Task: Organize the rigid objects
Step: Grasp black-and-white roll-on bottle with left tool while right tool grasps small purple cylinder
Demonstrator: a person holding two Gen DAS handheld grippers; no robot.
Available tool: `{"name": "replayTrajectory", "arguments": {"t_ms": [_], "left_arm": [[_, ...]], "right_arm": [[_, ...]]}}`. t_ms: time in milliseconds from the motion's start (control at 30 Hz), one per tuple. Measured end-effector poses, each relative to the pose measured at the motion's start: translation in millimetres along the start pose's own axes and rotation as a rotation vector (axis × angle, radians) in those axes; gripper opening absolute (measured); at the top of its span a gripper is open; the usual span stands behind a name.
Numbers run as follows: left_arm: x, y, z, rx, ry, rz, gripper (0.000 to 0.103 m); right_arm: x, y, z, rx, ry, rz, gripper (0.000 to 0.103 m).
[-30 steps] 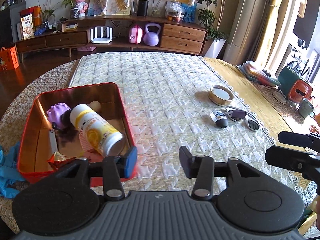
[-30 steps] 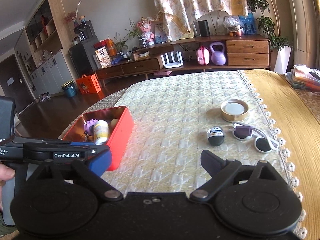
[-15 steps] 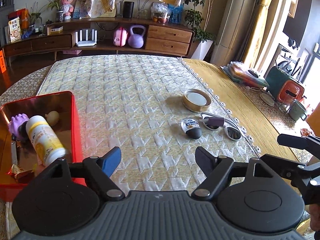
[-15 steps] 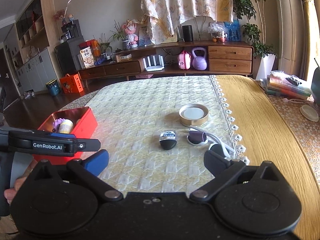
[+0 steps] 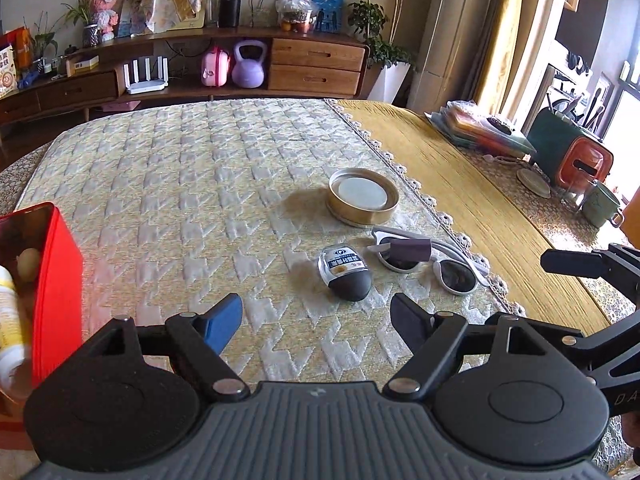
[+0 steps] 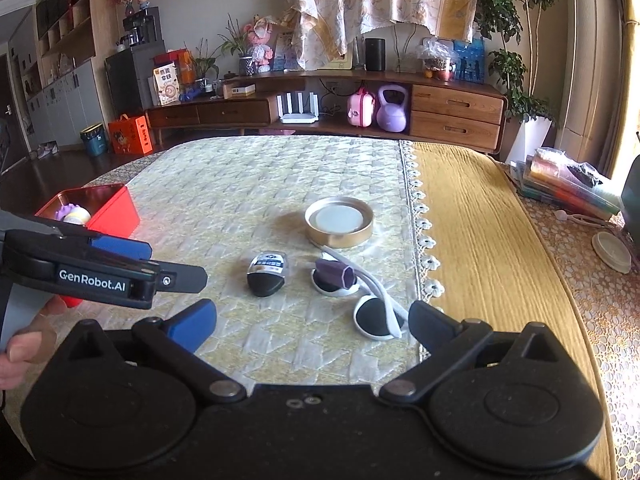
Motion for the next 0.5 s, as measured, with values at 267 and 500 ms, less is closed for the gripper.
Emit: {"name": "replayTrajectory", "arguments": {"t_ms": [267, 500], "left_arm": [[14.8, 2.0, 25.8, 0.001, -0.004, 0.028, 0.081], [31.1, 5.2, 40.6, 0.031, -0.034, 0.077, 0.081]], "right_arm": [[39.5, -10.7, 9.2, -0.008, 0.015, 0.007, 0.096], [42.4, -15.7, 23.5, -0.034, 0.009, 0.011, 0.087]]}}
Point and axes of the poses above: each gripper's, at about its wrist camera, not at the fingertips, and z roughly the way its jaws point, x to its right, y to its underside, the point moved 2 cm from there along z, roughly the way its jaws point, and after that the axes turned 10 degrees about -y, right-handed, at the moved point
